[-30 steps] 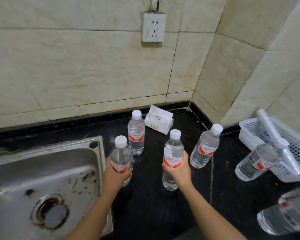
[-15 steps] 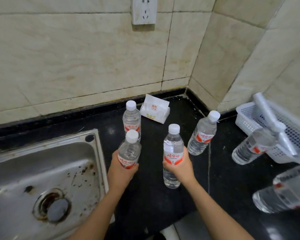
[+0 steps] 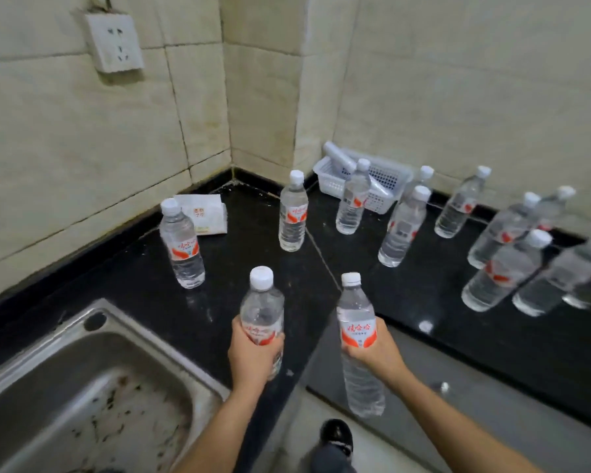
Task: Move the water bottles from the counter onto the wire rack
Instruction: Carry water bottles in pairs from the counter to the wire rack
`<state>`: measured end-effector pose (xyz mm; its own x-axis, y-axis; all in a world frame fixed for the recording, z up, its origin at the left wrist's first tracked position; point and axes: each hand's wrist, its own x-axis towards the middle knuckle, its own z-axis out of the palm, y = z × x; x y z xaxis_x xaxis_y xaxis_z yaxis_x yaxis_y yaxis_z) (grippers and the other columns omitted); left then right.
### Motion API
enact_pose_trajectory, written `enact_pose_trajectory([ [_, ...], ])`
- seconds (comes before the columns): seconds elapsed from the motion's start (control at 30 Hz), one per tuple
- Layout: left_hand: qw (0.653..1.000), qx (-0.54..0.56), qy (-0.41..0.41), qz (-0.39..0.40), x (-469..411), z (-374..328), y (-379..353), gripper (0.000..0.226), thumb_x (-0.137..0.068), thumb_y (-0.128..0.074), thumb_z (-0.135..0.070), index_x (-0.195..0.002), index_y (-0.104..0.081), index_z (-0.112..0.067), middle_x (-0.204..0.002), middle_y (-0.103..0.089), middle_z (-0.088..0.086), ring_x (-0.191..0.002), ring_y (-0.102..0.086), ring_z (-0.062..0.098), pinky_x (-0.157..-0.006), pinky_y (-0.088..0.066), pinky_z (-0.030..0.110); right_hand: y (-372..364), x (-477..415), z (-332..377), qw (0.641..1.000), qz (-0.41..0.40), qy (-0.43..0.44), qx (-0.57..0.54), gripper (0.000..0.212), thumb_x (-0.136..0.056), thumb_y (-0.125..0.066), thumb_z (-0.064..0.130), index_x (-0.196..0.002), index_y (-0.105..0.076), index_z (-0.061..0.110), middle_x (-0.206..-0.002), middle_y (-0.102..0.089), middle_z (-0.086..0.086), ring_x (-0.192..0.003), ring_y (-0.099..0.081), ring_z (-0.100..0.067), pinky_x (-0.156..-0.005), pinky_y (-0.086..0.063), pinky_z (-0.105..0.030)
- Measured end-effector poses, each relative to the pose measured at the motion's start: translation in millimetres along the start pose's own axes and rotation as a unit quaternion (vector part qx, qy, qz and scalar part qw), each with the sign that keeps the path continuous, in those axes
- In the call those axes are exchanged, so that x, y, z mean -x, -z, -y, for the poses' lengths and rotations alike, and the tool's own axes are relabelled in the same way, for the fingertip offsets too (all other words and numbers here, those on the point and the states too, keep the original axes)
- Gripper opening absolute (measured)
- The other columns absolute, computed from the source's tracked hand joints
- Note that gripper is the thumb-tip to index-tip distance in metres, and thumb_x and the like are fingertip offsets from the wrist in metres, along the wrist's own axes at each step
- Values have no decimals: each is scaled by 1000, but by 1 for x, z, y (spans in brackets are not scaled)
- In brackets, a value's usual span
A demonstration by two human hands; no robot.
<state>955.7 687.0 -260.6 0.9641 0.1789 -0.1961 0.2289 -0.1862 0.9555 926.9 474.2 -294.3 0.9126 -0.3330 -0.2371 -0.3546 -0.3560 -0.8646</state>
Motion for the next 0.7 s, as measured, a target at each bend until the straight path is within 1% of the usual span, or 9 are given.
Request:
enact_pose_trajectory([
  [0.07,999,4,-14,38,18,-8,-11,62,-64,-79,-6,-118,-48,-7,-112,-62,13,-95,-58,26,-81,-41,28,27,40,4,999,-33,-8,2,60,-50,-77,28,-102,-51,14,-84,-63,3,-73,-60,-10,-69,-50,-27],
  [0.13,996,4,-37,85,37,-20,-25,63,-65,-78,-4,-119,-47,-6,-106,-59,9,-95,-57,25,-80,-40,28,53,75,5,998,-60,-7,-4,62,-57,-78,17,-109,-44,18,-89,-60,6,-78,-58,-7,-69,-47,-17],
  [0.2,988,8,-63,140,59,-34,-43,62,-65,-78,-3,-119,-47,-8,-100,-55,3,-91,-53,20,-81,-40,27,81,107,4,995,-102,-7,-14,60,-64,-76,6,-109,-41,21,-88,-57,10,-78,-57,-5,-64,-45,-8],
  [0.27,977,12,-91,191,85,-48,-63,57,-65,-77,-2,-112,-48,-14,-96,-54,1,-87,-53,19,-79,-38,26,107,137,-2,989,-144,-2,-25,60,-65,-75,2,-109,-39,21,-88,-57,10,-76,-57,-3,-63,-45,-4],
  [0.37,957,19,-122,264,126,-60,-89,56,-63,-78,-1,-106,-46,-18,-96,-55,0,-88,-54,19,-79,-38,26,143,181,-14,980,-194,-7,-40,69,-63,-77,3,-115,-36,24,-98,-58,6,-85,-59,-5,-72,-50,-14],
  [0.47,930,19,-145,337,176,-64,-118,55,-63,-78,1,-103,-45,-18,-93,-57,0,-86,-56,21,-79,-41,29,183,233,-36,963,-263,-3,-61,72,-64,-76,1,-116,-32,23,-99,-55,5,-85,-58,-3,-69,-49,-10],
  [0.53,921,15,-147,360,211,-62,-138,54,-63,-77,1,-101,-45,-18,-92,-58,1,-84,-56,21,-78,-41,29,207,267,-55,951,-301,-9,-62,78,-59,-78,9,-118,-30,24,-100,-55,7,-88,-59,-5,-73,-50,-13],
  [0.63,914,10,-137,381,270,-56,-169,52,-63,-77,-1,-100,-44,-17,-91,-58,4,-85,-57,25,-78,-44,32,241,322,-88,935,-347,-23,-63,82,-60,-80,9,-120,-27,28,-101,-54,12,-94,-60,-9,-87,-50,-29],
  [0.7,906,11,-127,405,315,-48,-190,52,-63,-78,-2,-100,-44,-17,-87,-58,1,-86,-57,25,-78,-43,32,259,360,-111,925,-372,-36,-72,81,-58,-80,10,-117,-28,28,-99,-54,15,-88,-60,0,-86,-48,-25],
])
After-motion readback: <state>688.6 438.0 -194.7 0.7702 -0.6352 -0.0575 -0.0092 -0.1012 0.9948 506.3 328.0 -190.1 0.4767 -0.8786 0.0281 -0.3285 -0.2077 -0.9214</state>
